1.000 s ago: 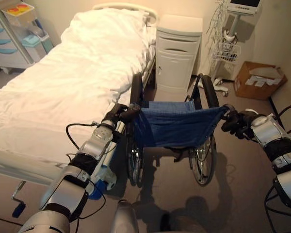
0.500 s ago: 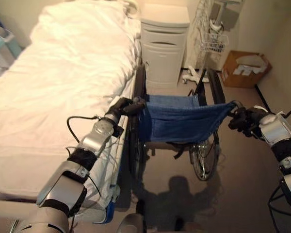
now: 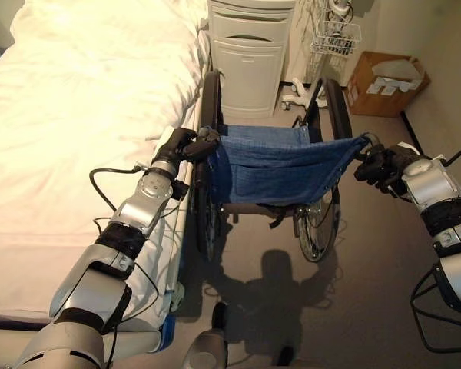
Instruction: Push the wheelchair next to the bed
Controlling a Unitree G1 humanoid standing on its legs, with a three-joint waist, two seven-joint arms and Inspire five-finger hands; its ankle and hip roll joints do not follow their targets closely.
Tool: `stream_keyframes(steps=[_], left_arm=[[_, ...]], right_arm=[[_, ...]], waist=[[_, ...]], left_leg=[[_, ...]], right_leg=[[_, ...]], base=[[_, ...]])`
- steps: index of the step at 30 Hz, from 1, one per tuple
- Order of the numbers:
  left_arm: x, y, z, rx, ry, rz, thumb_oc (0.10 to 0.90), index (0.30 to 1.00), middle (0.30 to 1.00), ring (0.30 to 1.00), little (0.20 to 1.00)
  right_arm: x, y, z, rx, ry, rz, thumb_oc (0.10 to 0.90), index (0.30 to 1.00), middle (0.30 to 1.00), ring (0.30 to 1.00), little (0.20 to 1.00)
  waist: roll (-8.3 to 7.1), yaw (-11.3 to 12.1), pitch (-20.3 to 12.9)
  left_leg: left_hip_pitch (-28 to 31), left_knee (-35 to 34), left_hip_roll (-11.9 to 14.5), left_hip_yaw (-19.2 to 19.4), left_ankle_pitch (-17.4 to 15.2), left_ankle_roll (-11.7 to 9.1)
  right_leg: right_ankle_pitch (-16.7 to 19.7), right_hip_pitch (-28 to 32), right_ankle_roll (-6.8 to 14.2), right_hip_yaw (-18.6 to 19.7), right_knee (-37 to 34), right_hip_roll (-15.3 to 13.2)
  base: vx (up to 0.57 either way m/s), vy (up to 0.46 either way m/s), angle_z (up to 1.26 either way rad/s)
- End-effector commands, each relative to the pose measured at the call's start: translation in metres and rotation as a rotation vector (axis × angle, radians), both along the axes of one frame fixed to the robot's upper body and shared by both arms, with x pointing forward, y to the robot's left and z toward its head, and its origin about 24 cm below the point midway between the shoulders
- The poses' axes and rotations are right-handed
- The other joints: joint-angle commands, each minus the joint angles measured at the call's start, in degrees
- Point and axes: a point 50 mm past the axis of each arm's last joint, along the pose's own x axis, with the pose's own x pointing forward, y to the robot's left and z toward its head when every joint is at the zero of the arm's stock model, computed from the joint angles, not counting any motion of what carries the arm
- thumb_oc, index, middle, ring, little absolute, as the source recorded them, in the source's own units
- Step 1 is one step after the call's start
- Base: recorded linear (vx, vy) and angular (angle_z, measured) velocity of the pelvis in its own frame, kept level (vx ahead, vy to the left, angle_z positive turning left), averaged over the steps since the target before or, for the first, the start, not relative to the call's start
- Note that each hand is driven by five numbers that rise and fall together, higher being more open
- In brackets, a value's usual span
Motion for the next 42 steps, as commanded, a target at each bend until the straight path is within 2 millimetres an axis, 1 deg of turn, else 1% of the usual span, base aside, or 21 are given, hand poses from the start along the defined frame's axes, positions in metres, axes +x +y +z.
stream_keyframes(steps=[1, 4, 5, 6, 7, 8, 10, 12, 14, 15, 16, 17, 18, 23, 26, 29, 32, 36, 39, 42], left_arm=[[-0.009, 0.004, -0.024, 0.155, 0.05, 0.002, 0.4, 0.3, 0.3, 0.3, 0.3], [-0.01, 0.004, -0.026, 0.15, 0.048, 0.007, 0.4, 0.3, 0.3, 0.3, 0.3], [-0.011, 0.001, -0.031, 0.15, 0.058, -0.003, 0.4, 0.3, 0.3, 0.3, 0.3], [-0.011, 0.001, -0.031, 0.15, 0.059, -0.003, 0.4, 0.3, 0.3, 0.3, 0.3], [-0.015, -0.001, -0.042, 0.14, 0.074, -0.002, 0.4, 0.3, 0.3, 0.3, 0.3], [-0.019, 0.002, -0.05, 0.133, 0.087, 0.009, 0.4, 0.3, 0.3, 0.3, 0.3], [-0.022, 0.005, -0.051, 0.148, 0.085, 0.022, 0.4, 0.3, 0.3, 0.3, 0.3], [-0.021, 0.006, -0.051, 0.145, 0.093, 0.037, 0.4, 0.3, 0.3, 0.3, 0.3], [-0.021, 0.008, -0.053, 0.149, 0.105, 0.051, 0.4, 0.3, 0.3, 0.3, 0.3], [-0.021, 0.009, -0.054, 0.147, 0.115, 0.061, 0.565, 0.547, 0.547, 0.547, 0.547], [-0.022, 0.012, -0.056, 0.145, 0.131, 0.068, 0.8, 0.9, 0.9, 0.9, 0.9], [-0.022, 0.012, -0.058, 0.141, 0.147, 0.068, 0.8, 0.9, 0.9, 0.9, 0.9], [-0.022, 0.012, -0.061, 0.135, 0.153, 0.07, 0.8, 0.9, 0.9, 0.9, 0.9], [-0.023, 0.009, -0.065, 0.139, 0.179, 0.048, 0.8, 0.9, 0.9, 0.9, 0.9], [-0.025, 0.008, -0.069, 0.117, 0.196, 0.043, 0.8, 0.9, 0.9, 0.9, 0.9], [-0.026, 0.007, -0.072, 0.09, 0.208, 0.027, 0.8, 0.9, 0.9, 0.9, 0.9], [-0.028, 0.008, -0.073, 0.063, 0.21, 0.017, 0.8, 0.9, 0.9, 0.9, 0.9], [-0.029, 0.013, -0.07, 0.007, 0.199, 0.01, 0.8, 0.9, 0.9, 0.9, 0.9], [-0.031, 0.016, -0.071, -0.046, 0.196, 0.012, 0.8, 0.9, 0.9, 0.9, 0.9], [-0.036, 0.021, -0.077, -0.108, 0.195, 0.035, 0.8, 0.9, 0.9, 0.9, 0.9]], right_arm=[[0.018, 0.09, -0.002, 0.037, -0.085, 0.388, 0.4, 0.3, 0.3, 0.3, 0.3], [0.019, 0.093, 0.002, 0.042, -0.124, 0.4, 0.4, 0.3, 0.3, 0.3, 0.3], [0.019, 0.091, 0.002, 0.047, -0.137, 0.401, 0.4, 0.3, 0.3, 0.3, 0.3], [0.019, 0.091, 0.002, 0.047, -0.137, 0.401, 0.4, 0.3, 0.3, 0.3, 0.3], [0.018, 0.091, 0.001, 0.049, -0.137, 0.408, 0.4, 0.3, 0.3, 0.3, 0.3], [0.017, 0.094, -0.001, 0.048, -0.124, 0.422, 0.4, 0.3, 0.3, 0.3, 0.3], [0.017, 0.1, -0.003, 0.061, -0.112, 0.424, 0.4, 0.3, 0.3, 0.3, 0.3], [0.017, 0.103, -0.006, 0.075, -0.1, 0.414, 0.4, 0.3, 0.3, 0.3, 0.3], [0.017, 0.103, -0.011, 0.086, -0.087, 0.409, 0.4, 0.3, 0.3, 0.3, 0.3], [0.017, 0.102, -0.013, 0.093, -0.08, 0.404, 0.4, 0.3, 0.3, 0.3, 0.3], [0.017, 0.101, -0.016, 0.096, -0.07, 0.399, 0.4, 0.3, 0.3, 0.3, 0.3], [0.016, 0.101, -0.018, 0.108, -0.059, 0.391, 0.723, 0.785, 0.785, 0.785, 0.785], [0.015, 0.1, -0.022, 0.124, -0.054, 0.384, 0.8, 0.9, 0.9, 0.9, 0.9], [0.015, 0.096, -0.024, 0.141, -0.074, 0.334, 0.8, 0.9, 0.9, 0.9, 0.9], [0.015, 0.096, -0.018, 0.167, -0.087, 0.312, 0.8, 0.9, 0.9, 0.9, 0.9], [0.016, 0.091, -0.012, 0.169, -0.098, 0.292, 0.8, 0.9, 0.9, 0.9, 0.9], [0.016, 0.085, 0.001, 0.168, -0.121, 0.271, 0.8, 0.9, 0.9, 0.9, 0.9], [0.018, 0.08, 0.019, 0.206, -0.17, 0.241, 0.8, 0.9, 0.9, 0.9, 0.9], [0.017, 0.079, 0.026, 0.27, -0.195, 0.215, 0.8, 0.9, 0.9, 0.9, 0.9], [0.016, 0.073, 0.029, 0.31, -0.227, 0.195, 0.8, 0.9, 0.9, 0.9, 0.9]], waist=[[-1.6, 5.92, 2.66], [-2.22, 6.54, 2.69], [-2.23, 5.8, 2.4], [-2.21, 5.74, 2.43], [-1.49, 4.54, 2.37], [-1.0, 4.56, 2.55], [-1.22, 5.29, 2.88], [-1.05, 5.25, 2.74], [-1.07, 5.29, 2.24], [-1.07, 5.24, 1.92], [-0.98, 5.17, 1.68], [-0.93, 5.08, 1.49], [-0.89, 4.98, 1.26], [-0.66, 4.91, 0.75], [-0.29, 4.57, 0.31], [0.28, 4.25, -0.28], [0.97, 3.87, -0.94], [1.25, 3.76, -1.85], [1.29, 3.7, -2.63], [1.24, 3.58, -3.0]], left_leg=[[-1.94, 0.17, -1.24, 0.59, -2.55, -0.94], [-3.02, 1.06, -1.78, 0.44, -2.82, -0.35], [-2.43, 1.17, -2.43, -0.96, -2.91, -0.26], [-2.38, 1.17, -2.44, -1.02, -2.94, -0.28], [-0.88, 0.79, -2.64, -2.08, -2.85, -0.55], [-0.45, 1.27, -2.45, -1.58, -3.22, -0.61], [-0.08, 1.79, -2.31, -0.91, -3.87, -0.51], [1.25, 0.92, -2.48, -1.14, -3.67, -0.34], [1.83, 0.64, -2.59, -1.11, -3.9, -0.09], [2.3, 0.54, -2.63, -1.26, -4.16, 0.06], [2.69, 0.36, -2.58, -1.22, -4.29, 0.11], [2.98, 0.19, -2.62, -1.23, -4.34, 0.18], [3.08, 0.2, -2.75, -1.24, -4.43, 0.27], [3.9, 0.31, -2.59, -0.9, -5.19, 0.56], [4.44, 0.2, -2.6, -0.72, -5.5, 0.73], [5.06, 0.16, -2.62, -0.74, -5.72, 0.82], [5.9, 0.21, -2.74, -0.83, -5.99, 0.98], [6.95, 0.21, -2.93, -1.17, -6.44, 1.14], [7.68, 0.14, -2.99, -1.37, -6.72, 1.27], [8.21, 0.17, -2.93, -1.45, -6.97, 1.36]], right_leg=[[10.42, 0.98, 1.85, 0.17, 3.15, -4.46], [9.39, 1.36, 1.44, 1.09, 4.16, -2.62], [8.72, 0.04, 1.25, 2.91, 1.88, -1.17], [8.68, 0.13, 1.24, 2.84, 1.87, -1.16], [8.62, -3.32, 0.75, 3.77, 0.96, 0.23], [7.77, -4.94, 0.04, 2.3, 2.46, 0.62], [8.19, -4.32, 0.04, 1.14, 2.29, 0.1], [8.1, -3.53, 0.07, 0.65, 1.87, 0.62], [8.3, -3.44, 0.22, 0.09, 1.48, 0.51], [8.21, -3.3, 0.28, 0.28, 1.41, 0.59], [8.09, -3.17, 0.33, 0.24, 1.45, 0.61], [7.94, -2.95, 0.4, 0.24, 1.47, 0.66], [7.8, -2.67, 0.45, 0.21, 1.52, 0.6], [7.68, -2.3, 0.33, -0.09, 2.12, 0.01], [7.35, -2.06, 0.33, 0.31, 2.44, -0.12], [6.86, -2.0, 0.17, 0.62, 3.07, -0.2], [6.26, -1.9, 0.09, 1.02, 4.1, -0.32], [5.88, -1.65, 0.0, 1.13, 5.22, -0.35], [5.49, -1.48, -0.09, 1.12, 5.67, -0.16], [5.23, -1.53, -0.17, 1.22, 6.13, -0.01]], base=[[-0.02, 0.013, -0.22], [0.02, -0.029, -0.26], [0.1, -0.055, -0.01], [0.19, -0.042, 0.08], [0.18, 0.007, 0.13], [0.18, 0.0, 0.13], [0.08, -0.091, 0.0], [0.09, -0.082, 0.01], [0.08, -0.015, 0.1], [0.08, 0.001, 0.02], [0.07, 0.01, 0.01], [0.06, 0.02, 0.02], [0.05, 0.023, 0.04], [0.01, 0.01, 0.02], [-0.01, 0.012, 0.03], [0.0, 0.0, 0.0], [0.0, 0.023, 0.01], [0.02, 0.001, 0.03], [0.01, -0.004, 0.01], [0.0, 0.0, 0.0]])
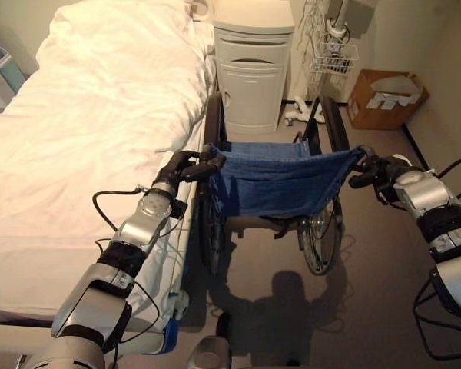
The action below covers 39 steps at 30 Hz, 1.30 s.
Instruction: Push the wheelchair next to the bed
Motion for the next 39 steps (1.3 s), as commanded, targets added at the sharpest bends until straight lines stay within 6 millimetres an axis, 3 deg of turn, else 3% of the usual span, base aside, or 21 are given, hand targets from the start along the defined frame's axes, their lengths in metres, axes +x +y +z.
stream_keyframes(steps=[1, 8, 13, 18, 22, 26, 32, 39], left_arm=[[-0.018, 0.012, -0.035, -0.018, 0.086, 0.026, 0.8, 0.9, 0.9, 0.9, 0.9], [-0.039, 0.027, -0.067, -0.081, 0.164, 0.066, 0.8, 0.9, 0.9, 0.9, 0.9], [-0.056, 0.033, -0.09, -0.19, 0.178, 0.099, 0.8, 0.9, 0.9, 0.9, 0.9], [-0.076, 0.039, -0.109, -0.484, 0.137, 0.203, 0.8, 0.9, 0.9, 0.9, 0.9], [-0.091, 0.045, -0.124, -0.672, 0.124, 0.317, 0.8, 0.9, 0.9, 0.9, 0.9], [-0.102, 0.048, -0.135, -0.744, 0.128, 0.359, 0.8, 0.9, 0.9, 0.9, 0.9], [-0.123, 0.047, -0.155, -0.908, 0.14, 0.397, 0.8, 0.9, 0.9, 0.9, 0.9], [-0.139, 0.04, -0.17, -1.057, 0.184, 0.369, 0.8, 0.9, 0.9, 0.9, 0.9]], right_arm=[[0.021, 0.07, 0.051, 0.114, -0.252, 0.263, 0.8, 0.9, 0.9, 0.9, 0.9], [0.017, 0.043, 0.068, 0.155, -0.326, 0.204, 0.8, 0.9, 0.9, 0.9, 0.9], [0.009, 0.013, 0.074, 0.191, -0.331, 0.147, 0.8, 0.9, 0.9, 0.9, 0.9], [-0.006, -0.025, 0.067, 0.256, -0.344, 0.071, 0.8, 0.9, 0.9, 0.9, 0.9], [-0.015, -0.043, 0.066, 0.303, -0.373, 0.035, 0.8, 0.9, 0.9, 0.9, 0.9], [-0.022, -0.054, 0.066, 0.346, -0.384, 0.005, 0.8, 0.9, 0.9, 0.9, 0.9], [-0.04, -0.078, 0.051, 0.484, -0.382, -0.044, 0.8, 0.9, 0.9, 0.9, 0.9], [-0.061, -0.09, 0.02, 0.822, -0.433, -0.055, 0.8, 0.9, 0.9, 0.9, 0.9]], waist=[[-0.87, 2.76, -2.6], [-1.65, 2.62, -3.46], [-2.39, 2.27, -3.94], [-3.89, 1.39, -4.1], [-5.21, 0.9, -4.19], [-6.08, 0.49, -4.39], [-7.01, -0.4, -4.49], [-7.64, -1.58, -4.4]], left_leg=[[4.29, 0.46, -2.94, 0.53, -7.64, 2.12], [4.91, 0.57, -2.9, 0.59, -8.36, 2.34], [5.5, 0.4, -2.57, 1.22, -8.85, 2.37], [6.44, 0.26, -2.04, 1.96, -9.66, 2.45], [6.81, 0.42, -1.65, 2.51, -10.28, 2.48], [6.79, 0.45, -1.41, 2.88, -10.61, 2.46], [7.23, 0.35, -1.16, 3.27, -11.19, 2.6], [7.54, 0.14, -1.0, 3.81, -11.79, 2.86]], right_leg=[[5.4, -6.61, -0.52, 1.48, 7.91, -1.1], [4.7, -6.49, -0.47, 1.4, 7.91, -0.49], [4.36, -6.89, -0.55, 1.4, 8.3, -0.2], [4.18, -7.41, -1.02, 1.64, 8.49, 0.28], [3.97, -7.48, -1.3, 1.62, 8.43, 0.66], [3.76, -7.65, -1.5, 1.65, 8.29, 1.0], [3.57, -8.26, -1.94, 1.97, 8.32, 1.45], [3.61, -8.84, -2.11, 2.76, 8.24, 2.08]], base=[[0.0, 0.0, 0.0], [0.0, -0.021, 0.0], [0.0, -0.031, 0.03], [0.02, -0.047, -0.02], [0.02, -0.068, -0.01], [0.0, -0.041, -0.01], [0.0, -0.02, -0.04], [-0.01, -0.021, 0.0]])
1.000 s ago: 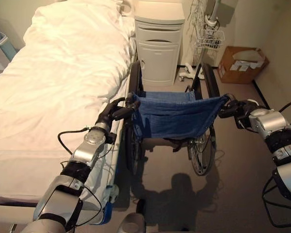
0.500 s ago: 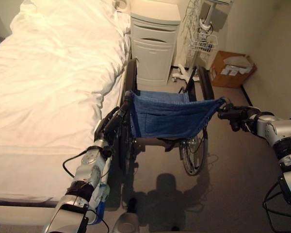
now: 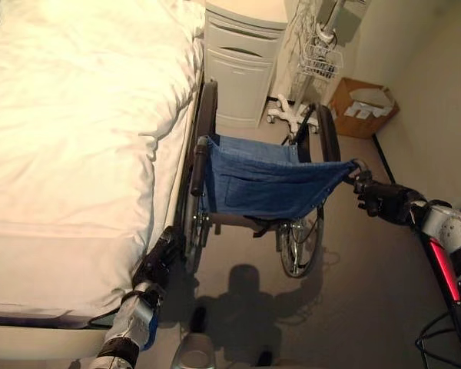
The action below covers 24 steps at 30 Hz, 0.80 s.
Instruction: Push the wheelchair next to the bed
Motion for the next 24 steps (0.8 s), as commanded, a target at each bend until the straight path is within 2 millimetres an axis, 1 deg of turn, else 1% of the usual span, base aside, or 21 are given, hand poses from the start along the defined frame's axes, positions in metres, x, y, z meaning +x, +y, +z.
stream_keyframes(steps=[1, 2, 3, 4, 7, 9, 10, 12, 16, 20, 22, 24], left_arm=[[-0.002, -0.012, -0.001, -0.105, -0.081, -0.033, 0.8, 0.9, 0.9, 0.9, 0.9], [-0.005, -0.014, -0.003, -0.125, -0.081, -0.041, 0.8, 0.9, 0.9, 0.9, 0.9], [-0.006, -0.015, -0.005, -0.14, -0.079, -0.041, 0.8, 0.9, 0.9, 0.9, 0.9], [-0.009, -0.017, -0.007, -0.166, -0.077, -0.039, 0.8, 0.9, 0.9, 0.9, 0.9], [-0.017, -0.021, -0.014, -0.155, -0.046, -0.074, 0.8, 0.9, 0.9, 0.9, 0.9], [-0.02, -0.021, -0.016, -0.147, -0.036, -0.085, 0.8, 0.9, 0.9, 0.9, 0.9], [-0.023, -0.021, -0.018, -0.144, -0.027, -0.09, 0.8, 0.9, 0.9, 0.9, 0.9], [-0.025, -0.021, -0.019, -0.127, -0.019, -0.109, 0.8, 0.9, 0.9, 0.9, 0.9], [-0.026, -0.023, -0.02, -0.096, -0.015, -0.138, 0.8, 0.9, 0.9, 0.9, 0.9], [-0.025, -0.025, -0.02, -0.083, -0.01, -0.162, 0.8, 0.9, 0.9, 0.9, 0.9], [-0.025, -0.027, -0.021, -0.081, -0.004, -0.18, 0.8, 0.9, 0.9, 0.9, 0.9], [-0.024, -0.028, -0.021, -0.072, 0.003, -0.189, 0.8, 0.9, 0.9, 0.9, 0.9]], right_arm=[[-0.012, -0.045, 0.063, 0.017, -0.304, -0.087, 0.8, 0.9, 0.9, 0.9, 0.9], [-0.017, -0.047, 0.057, 0.103, -0.325, -0.097, 0.8, 0.9, 0.9, 0.9, 0.9], [-0.019, -0.047, 0.055, 0.144, -0.333, -0.104, 0.8, 0.9, 0.9, 0.9, 0.9], [-0.024, -0.048, 0.047, 0.216, -0.343, -0.103, 0.8, 0.9, 0.9, 0.9, 0.9], [-0.039, -0.053, 0.025, 0.327, -0.323, -0.095, 0.8, 0.9, 0.9, 0.9, 0.9], [-0.044, -0.055, 0.02, 0.336, -0.315, -0.095, 0.8, 0.9, 0.9, 0.9, 0.9], [-0.05, -0.061, 0.013, 0.328, -0.291, -0.109, 0.8, 0.9, 0.9, 0.9, 0.9], [-0.056, -0.067, 0.008, 0.306, -0.268, -0.122, 0.8, 0.9, 0.9, 0.9, 0.9], [-0.062, -0.075, 0.009, 0.276, -0.267, -0.119, 0.8, 0.9, 0.9, 0.9, 0.9], [-0.068, -0.082, 0.008, 0.2, -0.224, -0.119, 0.8, 0.9, 0.9, 0.9, 0.9], [-0.073, -0.084, 0.002, 0.16, -0.188, -0.085, 0.8, 0.9, 0.9, 0.9, 0.9], [-0.078, -0.082, -0.011, 0.138, -0.131, -0.061, 0.8, 0.9, 0.9, 0.9, 0.9]], waist=[[0.59, -0.59, -6.73], [0.51, -0.73, -6.71], [0.47, -0.81, -6.68], [0.39, -1.03, -6.66], [-0.07, -1.25, -6.35], [-0.18, -1.28, -6.32], [-0.27, -1.44, -6.29], [-0.38, -1.49, -6.25], [-0.32, -1.63, -6.22], [0.3, -2.07, -6.23], [0.74, -2.28, -6.12], [0.91, -2.47, -5.96]], left_leg=[[6.13, 1.84, -1.43, 2.38, -11.66, 2.15], [6.16, 1.8, -1.42, 2.49, -11.77, 2.2], [6.15, 1.83, -1.42, 2.52, -11.83, 2.2], [6.15, 1.72, -1.37, 2.66, -11.94, 2.22], [6.04, 1.69, -1.16, 2.96, -12.1, 2.25], [6.01, 1.67, -1.08, 3.06, -12.1, 2.26], [6.02, 1.62, -0.99, 3.25, -12.19, 2.26], [6.01, 1.53, -0.98, 3.32, -12.24, 2.3], [5.88, 1.46, -0.91, 3.59, -12.1, 2.21], [5.88, 1.38, -1.13, 3.55, -12.04, 2.21], [5.92, 1.42, -1.35, 3.53, -12.14, 2.29], [5.94, 1.56, -1.42, 3.56, -12.23, 2.33]], right_leg=[[3.65, -6.93, -2.07, 1.84, 4.06, 2.59], [3.7, -7.04, -2.01, 1.94, 4.04, 2.67], [3.73, -7.11, -2.01, 1.97, 4.04, 2.7], [3.75, -7.22, -1.94, 2.07, 3.95, 2.83], [3.98, -7.6, -1.8, 2.26, 3.9, 3.14], [4.1, -7.79, -1.78, 2.29, 3.93, 3.26], [4.1, -7.92, -1.79, 2.38, 3.9, 3.4], [4.11, -8.0, -1.79, 2.37, 3.83, 3.55], [4.22, -8.15, -1.89, 2.32, 3.66, 3.68], [4.01, -8.39, -1.95, 2.45, 3.84, 3.64], [3.88, -8.61, -1.92, 2.56, 4.02, 3.61], [3.91, -8.76, -1.79, 2.64, 4.1, 3.55]], base=[[-0.01, -0.028, -0.11], [-0.01, -0.027, -0.06], [-0.01, -0.037, -0.04], [-0.01, -0.041, -0.08], [-0.02, -0.058, -0.16], [-0.02, -0.051, -0.11], [-0.02, -0.052, -0.09], [-0.02, -0.039, -0.08], [-0.03, -0.014, -0.09], [-0.02, 0.021, -0.09], [-0.03, 0.012, 0.13], [0.0, 0.0, 0.0]])
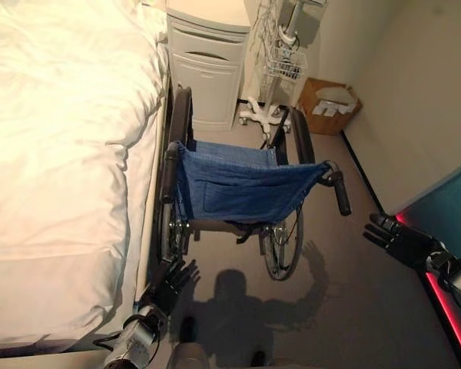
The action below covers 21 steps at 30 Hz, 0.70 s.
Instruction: Push the wheelchair next to the bed
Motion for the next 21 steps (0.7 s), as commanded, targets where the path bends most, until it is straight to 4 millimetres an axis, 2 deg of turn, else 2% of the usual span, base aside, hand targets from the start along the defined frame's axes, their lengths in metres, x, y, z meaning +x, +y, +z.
stream_keyframes(steps=[1, 3, 6, 7, 9, 12, 13, 15, 18, 21], left_arm=[[0.015, -0.015, 0.009, 0.0, -0.103, -0.087, 0.8, 0.9, 0.9, 0.9, 0.9], [0.014, -0.016, 0.008, 0.012, -0.099, -0.1, 0.8, 0.9, 0.9, 0.9, 0.9], [0.014, -0.019, 0.006, 0.08, -0.086, -0.157, 0.8, 0.9, 0.9, 0.9, 0.9], [0.012, -0.022, 0.004, 0.11, -0.067, -0.197, 0.8, 0.9, 0.9, 0.9, 0.9], [0.011, -0.029, 0.001, 0.127, -0.052, -0.234, 0.8, 0.9, 0.9, 0.9, 0.9], [0.007, -0.041, -0.004, 0.139, -0.041, -0.28, 0.8, 0.9, 0.9, 0.9, 0.9], [0.004, -0.051, -0.007, 0.146, -0.042, -0.305, 0.8, 0.9, 0.9, 0.9, 0.9], [0.003, -0.063, -0.009, 0.159, -0.053, -0.34, 0.8, 0.9, 0.9, 0.9, 0.9], [0.001, -0.076, -0.011, 0.185, -0.059, -0.396, 0.8, 0.9, 0.9, 0.9, 0.9], [-0.002, -0.088, -0.014, 0.184, -0.055, -0.413, 0.8, 0.9, 0.9, 0.9, 0.9]], right_arm=[[0.002, -0.035, 0.05, -0.197, -0.138, 0.024, 0.8, 0.9, 0.9, 0.9, 0.9], [-0.003, -0.032, 0.037, -0.197, -0.137, 0.058, 0.8, 0.9, 0.9, 0.9, 0.9], [-0.003, -0.015, 0.014, -0.166, -0.174, 0.054, 0.8, 0.9, 0.9, 0.9, 0.9], [-0.002, 0.0, -0.004, -0.122, -0.206, 0.03, 0.8, 0.9, 0.9, 0.9, 0.9], [0.0, 0.017, -0.019, -0.114, -0.261, -0.011, 0.8, 0.9, 0.9, 0.9, 0.9], [0.002, 0.053, -0.044, -0.059, -0.316, -0.062, 0.8, 0.9, 0.9, 0.9, 0.9], [0.0, 0.078, -0.062, -0.04, -0.309, -0.073, 0.8, 0.9, 0.9, 0.9, 0.9], [-0.006, 0.107, -0.08, -0.005, -0.306, -0.093, 0.8, 0.9, 0.9, 0.9, 0.9], [-0.017, 0.141, -0.101, 0.094, -0.276, -0.12, 0.8, 0.9, 0.9, 0.9, 0.9], [-0.027, 0.158, -0.114, 0.12, -0.231, -0.116, 0.8, 0.9, 0.9, 0.9, 0.9]], waist=[[2.42, 0.92, -3.66], [2.65, 0.81, -3.42], [3.08, 0.68, -3.1], [3.57, 0.67, -2.98], [4.36, 0.75, -2.91], [5.75, 0.89, -2.87], [6.72, 0.93, -2.83], [7.99, 0.91, -2.74], [9.57, 0.52, -2.67], [10.86, -0.08, -2.6]], left_leg=[[5.81, 1.75, -2.51, 0.24, -12.52, 2.44], [5.86, 1.81, -2.58, 0.2, -12.62, 2.5], [5.66, 2.07, -2.55, 0.19, -12.68, 2.55], [5.53, 2.22, -2.58, 0.2, -12.76, 2.62], [5.41, 2.27, -2.73, 0.12, -12.7, 2.73], [5.38, 2.44, -2.92, -0.02, -12.77, 2.92], [5.42, 2.55, -3.12, -0.2, -12.9, 3.05], [5.31, 2.6, -3.39, -0.47, -12.9, 3.23], [5.38, 2.45, -3.78, -0.86, -12.72, 3.26], [5.53, 2.26, -4.18, -1.03, -12.5, 3.18]], right_leg=[[4.74, -7.32, -1.49, 1.45, 4.54, 3.0], [4.86, -7.49, -1.4, 1.54, 4.53, 3.01], [4.9, -7.8, -1.34, 1.96, 4.56, 3.11], [4.8, -7.82, -1.34, 2.09, 4.49, 3.16], [4.77, -7.86, -1.31, 2.23, 4.36, 3.1], [4.52, -7.95, -1.3, 2.1, 4.51, 2.79], [4.23, -7.95, -1.28, 2.09, 4.67, 2.59], [3.91, -8.17, -1.36, 2.06, 4.88, 2.34], [3.38, -8.28, -1.59, 2.15, 5.16, 2.26], [2.95, -8.34, -1.87, 2.37, 5.36, 2.04]], base=[[0.0, 0.0, 0.0], [-0.01, -0.015, 0.0], [0.0, 0.0, 0.0], [0.0, 0.0, 0.0], [-0.01, 0.009, -0.03], [0.0, 0.034, -0.07], [0.0, 0.073, 0.03], [0.0, 0.071, 0.04], [0.0, 0.072, 0.04], [0.01, 0.095, 0.05]])
